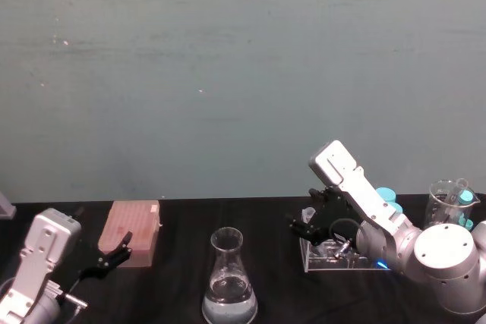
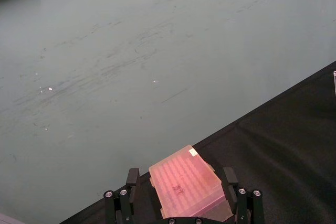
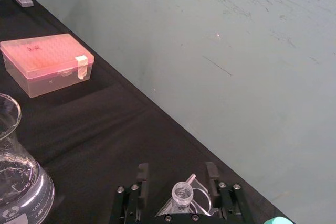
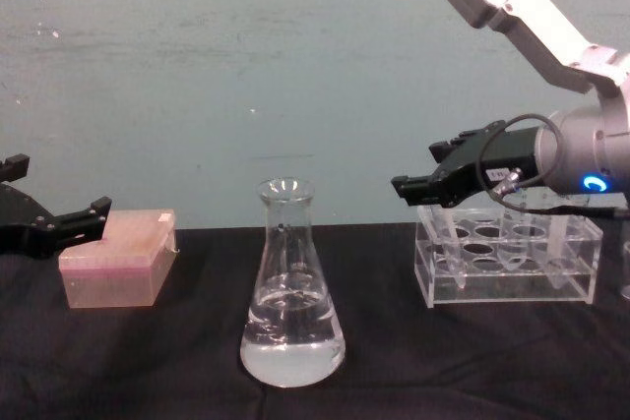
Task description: Pour the liquid from the test tube into the beaker using one hand.
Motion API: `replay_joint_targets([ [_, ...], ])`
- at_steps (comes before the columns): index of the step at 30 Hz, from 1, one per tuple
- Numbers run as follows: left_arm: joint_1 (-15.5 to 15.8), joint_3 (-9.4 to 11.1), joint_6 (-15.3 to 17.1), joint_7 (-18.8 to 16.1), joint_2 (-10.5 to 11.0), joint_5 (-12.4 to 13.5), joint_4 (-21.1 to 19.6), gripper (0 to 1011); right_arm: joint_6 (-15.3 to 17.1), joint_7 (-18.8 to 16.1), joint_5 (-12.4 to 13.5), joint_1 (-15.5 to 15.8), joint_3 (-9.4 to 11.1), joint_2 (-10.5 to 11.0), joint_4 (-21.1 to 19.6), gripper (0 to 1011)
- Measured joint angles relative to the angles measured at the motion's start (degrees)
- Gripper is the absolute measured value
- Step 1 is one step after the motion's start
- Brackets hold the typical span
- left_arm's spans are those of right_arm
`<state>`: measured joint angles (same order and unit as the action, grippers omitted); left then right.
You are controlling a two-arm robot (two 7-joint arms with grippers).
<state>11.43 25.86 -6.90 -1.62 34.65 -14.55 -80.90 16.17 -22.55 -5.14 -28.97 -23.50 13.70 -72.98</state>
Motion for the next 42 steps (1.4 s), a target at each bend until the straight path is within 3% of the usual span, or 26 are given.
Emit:
replay_joint_targets([
  [7, 0.00, 0.00, 0.00, 0.00, 0.00, 0.00, 0.00, 1000, 0.00, -0.02, -0.01, 0.00, 0.00, 0.00, 0.00, 863],
  [13, 0.00, 0.00, 0.00, 0.00, 0.00, 0.00, 0.00, 1000, 0.00, -0.02, -0.01, 0.00, 0.00, 0.00, 0.00, 1003],
  [42, 0.00, 0.00, 0.00, 0.00, 0.00, 0.00, 0.00, 1000, 0.00, -0.02, 0.00, 0.00, 0.00, 0.00, 0.01, 1000],
])
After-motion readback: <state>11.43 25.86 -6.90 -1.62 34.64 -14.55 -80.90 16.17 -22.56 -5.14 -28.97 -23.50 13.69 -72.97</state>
